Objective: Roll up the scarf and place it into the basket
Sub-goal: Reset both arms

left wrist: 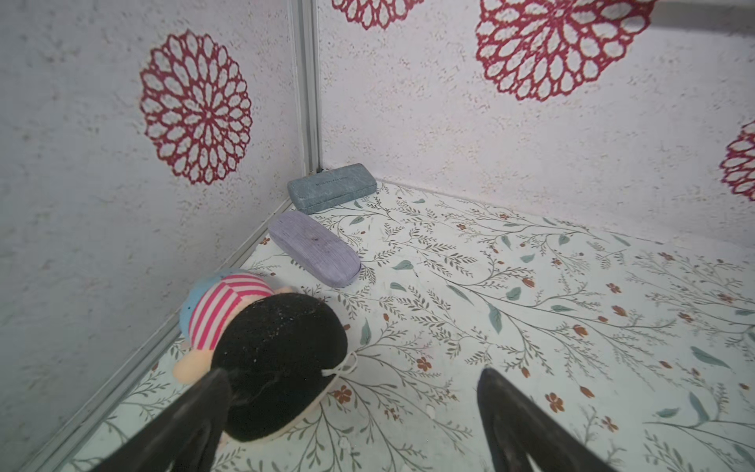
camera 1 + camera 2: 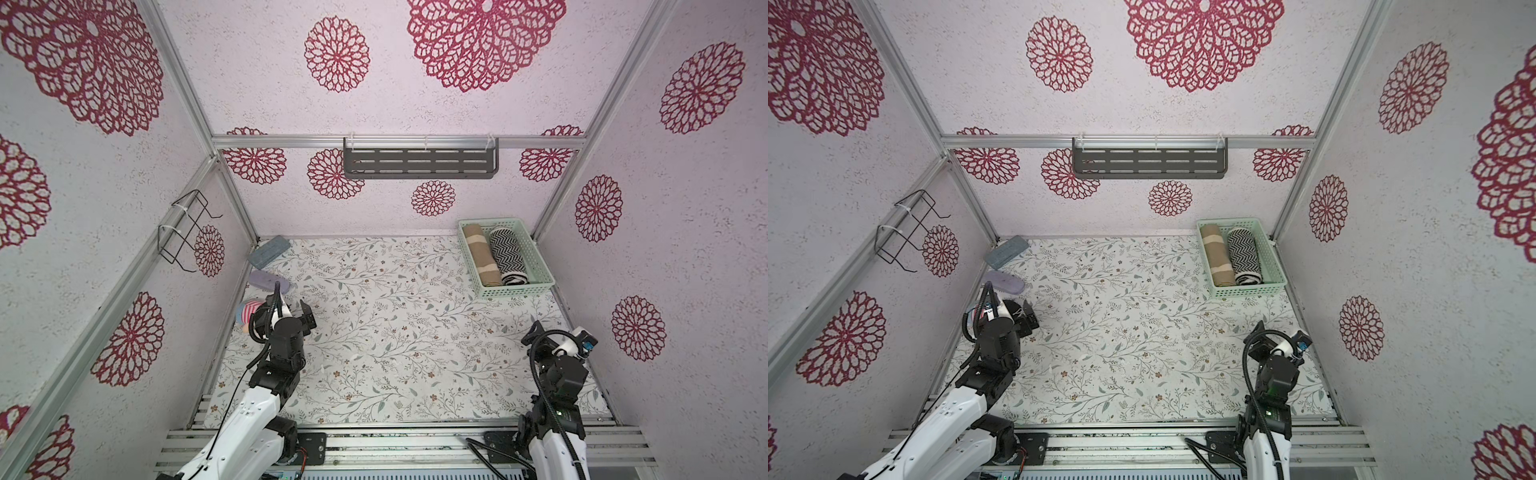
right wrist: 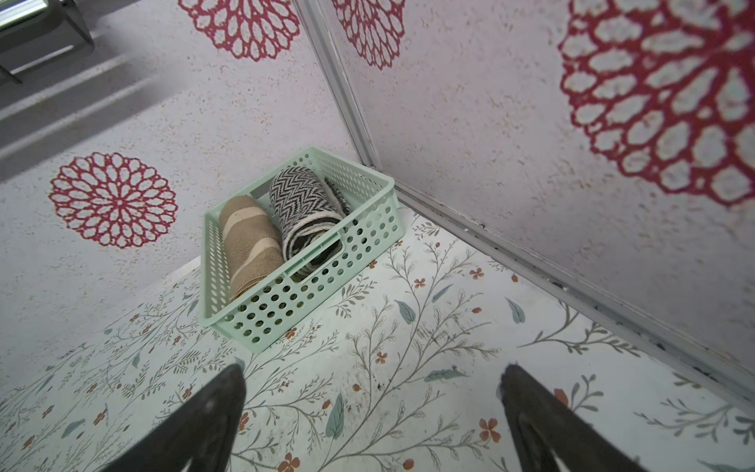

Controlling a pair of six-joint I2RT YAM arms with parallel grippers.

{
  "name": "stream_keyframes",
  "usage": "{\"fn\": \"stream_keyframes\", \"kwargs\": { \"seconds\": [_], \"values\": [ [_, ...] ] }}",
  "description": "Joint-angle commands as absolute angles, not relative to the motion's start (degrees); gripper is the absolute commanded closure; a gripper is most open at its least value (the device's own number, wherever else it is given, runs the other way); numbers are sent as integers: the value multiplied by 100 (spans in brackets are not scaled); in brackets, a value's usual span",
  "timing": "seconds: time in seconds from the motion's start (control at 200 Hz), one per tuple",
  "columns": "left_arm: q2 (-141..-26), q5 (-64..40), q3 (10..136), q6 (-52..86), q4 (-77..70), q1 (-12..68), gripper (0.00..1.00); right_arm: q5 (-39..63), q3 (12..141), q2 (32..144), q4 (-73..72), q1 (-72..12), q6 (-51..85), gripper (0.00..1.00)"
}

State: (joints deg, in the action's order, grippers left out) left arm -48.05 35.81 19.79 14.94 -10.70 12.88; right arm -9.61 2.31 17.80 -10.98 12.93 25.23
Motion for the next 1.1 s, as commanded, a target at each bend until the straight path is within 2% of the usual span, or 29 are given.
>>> {"fn": "stream_keyframes", "kwargs": {
  "seconds": [0.0,0.24,0.54,0.681,0.866,1.091],
  "values": [
    [-4860,3361,1733,1077,-1709,882,3,-1137,226,1742,-1949,1292,2608,1],
    [-5318,2125,1138,1113,-3024,70,3,-959,183,2159,-2440,1290,2162,1],
    [-7001,964,1281,1032,-5018,-416,2,-559,158,2342,-2730,1279,1631,1],
    [-7196,616,1744,915,-4309,-457,3,-501,141,2282,-2692,1272,1497,1],
    [-7202,509,1511,671,-4840,-514,3,-554,54,2197,-2717,1264,1454,1],
    [-8362,264,1734,686,-5783,-879,3,-459,155,2335,-2753,1266,1382,1]
  ]
}}
